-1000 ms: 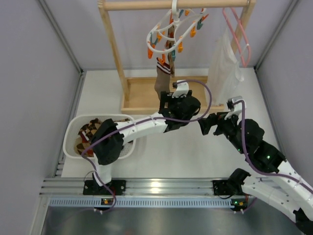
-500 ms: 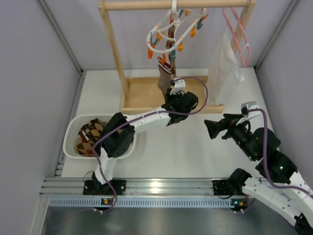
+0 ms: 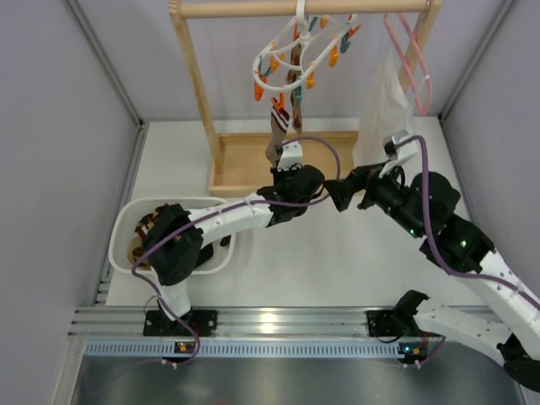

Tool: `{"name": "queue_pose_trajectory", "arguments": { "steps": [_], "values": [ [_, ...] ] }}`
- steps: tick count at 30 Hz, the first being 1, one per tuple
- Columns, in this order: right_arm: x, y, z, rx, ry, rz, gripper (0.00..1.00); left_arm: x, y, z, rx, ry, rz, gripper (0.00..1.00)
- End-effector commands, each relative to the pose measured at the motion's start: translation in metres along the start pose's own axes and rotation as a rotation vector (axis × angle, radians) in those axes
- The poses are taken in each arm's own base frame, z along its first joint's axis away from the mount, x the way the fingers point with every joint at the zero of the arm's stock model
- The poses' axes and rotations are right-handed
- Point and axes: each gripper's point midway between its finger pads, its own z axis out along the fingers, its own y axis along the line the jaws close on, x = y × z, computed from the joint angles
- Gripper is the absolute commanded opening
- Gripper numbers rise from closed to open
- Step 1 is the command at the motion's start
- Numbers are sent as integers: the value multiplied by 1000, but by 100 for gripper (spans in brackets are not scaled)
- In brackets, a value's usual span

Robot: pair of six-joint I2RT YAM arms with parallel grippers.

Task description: Remove the socks clipped to the hanger

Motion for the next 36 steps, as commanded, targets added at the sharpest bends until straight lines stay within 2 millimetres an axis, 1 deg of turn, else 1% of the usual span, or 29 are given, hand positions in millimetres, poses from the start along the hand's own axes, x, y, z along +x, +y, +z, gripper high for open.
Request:
{"name": "queue_pose_trajectory", "arguments": {
  "steps": [1,3,4,6,7,9,10,12,13,16,18,19,21,22,24,28,29,30,31,32,35,36],
  "values": [
    [-52,33,28,-101,-67,19,100,-20,-6,-15,75,-12,-123,0],
    [-61,41,41,-119,-63,13,98,-19,-7,-18,84,-10,-112,0],
    [-70,46,53,-123,-62,16,96,-20,-8,-19,89,-11,-110,0],
    [-77,52,66,-127,-62,8,91,-21,-10,-23,98,-12,-103,0],
    [-84,57,79,-130,-58,0,88,-20,-10,-24,99,-13,-102,0],
    [-88,56,92,-103,-41,-26,85,-19,-11,-26,106,-11,-100,0],
    [-94,59,103,-98,-43,-32,82,-17,-11,-27,108,-9,-98,0],
    [-96,60,112,-81,-34,-57,79,-15,-13,-29,115,-6,-97,0],
    [-101,62,119,-77,-39,-64,78,-14,-13,-30,116,-5,-94,0],
    [-106,64,132,-62,-44,-98,74,-12,-15,-31,124,0,-93,0],
    [-109,62,137,-41,-46,-129,74,-13,-15,-32,127,0,-94,0],
    [-110,62,143,-33,-48,-136,72,-12,-15,-32,126,0,-91,0],
    [-111,63,148,-25,-48,-157,70,-12,-15,-32,127,0,-90,0],
    [-109,63,155,-17,-37,-167,70,-12,-14,-32,123,-1,-90,0],
    [-109,61,161,7,-32,-193,70,-12,-15,-33,127,1,-91,0],
    [-107,59,180,41,-25,-226,69,-14,-17,-34,135,0,-98,0],
    [-105,57,183,56,-17,-232,69,-15,-17,-34,136,-1,-101,0],
    [-114,56,182,73,-36,-231,69,-15,-17,-34,136,-1,-99,0],
    [-109,54,189,86,-24,-237,69,-16,-17,-34,137,-2,-100,0],
    [-108,53,191,94,-24,-242,69,-16,-18,-34,137,-3,-102,0],
    [-108,49,198,120,-27,-251,69,-17,-18,-34,136,-4,-104,0],
    [-112,48,198,131,-37,-251,69,-16,-18,-34,136,-2,-105,0]
  ]
}}
